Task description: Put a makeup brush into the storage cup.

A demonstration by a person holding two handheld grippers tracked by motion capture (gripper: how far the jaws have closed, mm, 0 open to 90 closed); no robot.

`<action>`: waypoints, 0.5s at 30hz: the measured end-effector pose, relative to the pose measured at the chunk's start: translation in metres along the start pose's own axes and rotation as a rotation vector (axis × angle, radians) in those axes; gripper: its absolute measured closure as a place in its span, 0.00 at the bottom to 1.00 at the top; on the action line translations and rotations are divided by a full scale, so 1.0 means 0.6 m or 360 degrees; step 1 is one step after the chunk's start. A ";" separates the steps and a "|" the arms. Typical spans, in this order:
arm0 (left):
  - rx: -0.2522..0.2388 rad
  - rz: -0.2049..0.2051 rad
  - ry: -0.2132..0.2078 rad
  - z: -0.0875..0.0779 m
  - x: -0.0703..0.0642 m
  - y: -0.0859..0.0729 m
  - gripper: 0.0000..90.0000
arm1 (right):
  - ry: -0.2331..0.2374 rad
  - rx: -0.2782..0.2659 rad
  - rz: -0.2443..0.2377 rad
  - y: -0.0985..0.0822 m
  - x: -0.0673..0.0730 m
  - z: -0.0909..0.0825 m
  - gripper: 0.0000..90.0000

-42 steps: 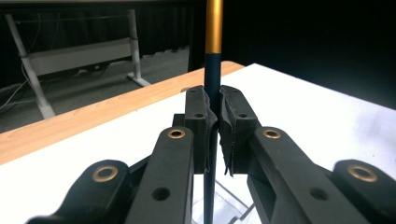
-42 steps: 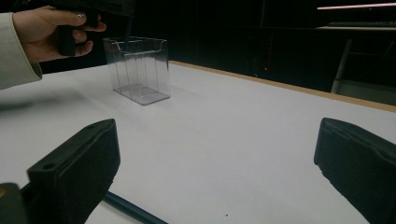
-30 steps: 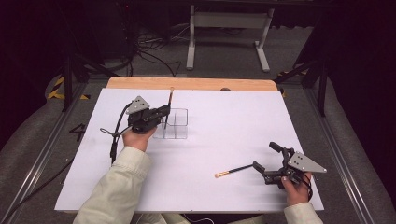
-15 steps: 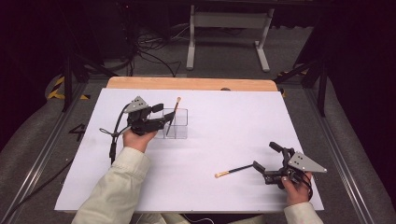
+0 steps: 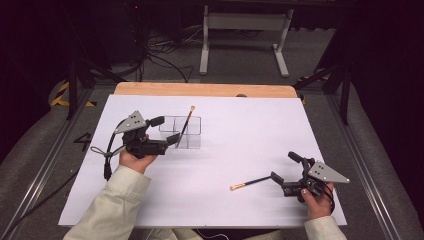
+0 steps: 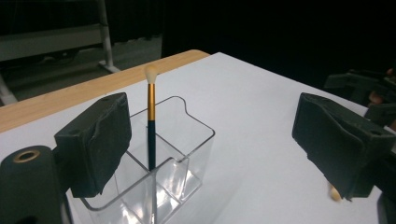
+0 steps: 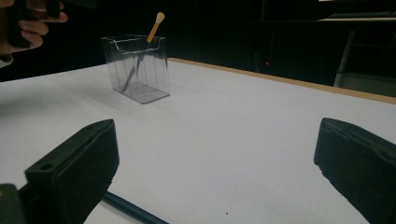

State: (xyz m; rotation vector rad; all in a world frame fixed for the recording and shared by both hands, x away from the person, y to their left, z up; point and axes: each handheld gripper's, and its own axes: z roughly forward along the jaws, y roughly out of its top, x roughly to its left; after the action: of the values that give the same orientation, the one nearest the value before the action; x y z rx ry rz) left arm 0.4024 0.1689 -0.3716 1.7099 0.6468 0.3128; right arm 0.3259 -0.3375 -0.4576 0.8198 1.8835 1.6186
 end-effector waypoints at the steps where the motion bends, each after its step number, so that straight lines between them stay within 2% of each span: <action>1: -0.0005 -0.0005 -0.0017 -0.005 -0.003 -0.001 0.12 | 0.0001 0.0003 0.0005 0.000 0.000 0.000 0.01; 7: 0.0015 0.0030 -0.0059 -0.019 -0.017 -0.007 0.09 | -0.0014 0.0008 0.0021 0.004 -0.001 -0.001 0.01; 9: 0.0020 0.0029 -0.0063 -0.025 -0.020 -0.009 0.08 | 0.0022 -0.0007 0.0055 0.011 -0.001 -0.003 0.01; 10: 0.0013 0.0020 -0.0072 -0.029 -0.020 -0.011 0.07 | 0.0065 -0.0008 0.0077 0.014 0.000 -0.003 0.00; 11: 0.0016 0.0020 -0.0077 -0.032 -0.020 -0.013 0.07 | 0.0099 0.0005 0.0073 0.017 0.001 -0.004 0.01; 15: 0.0019 0.0014 -0.0073 -0.046 -0.019 -0.022 0.06 | 0.0070 0.0055 0.0003 0.032 0.008 -0.005 0.03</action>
State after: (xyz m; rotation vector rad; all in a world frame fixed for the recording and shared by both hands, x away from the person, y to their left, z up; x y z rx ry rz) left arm 0.3751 0.1861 -0.3757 1.7267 0.6085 0.2755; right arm 0.3226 -0.3342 -0.4382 0.8071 1.9466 1.6217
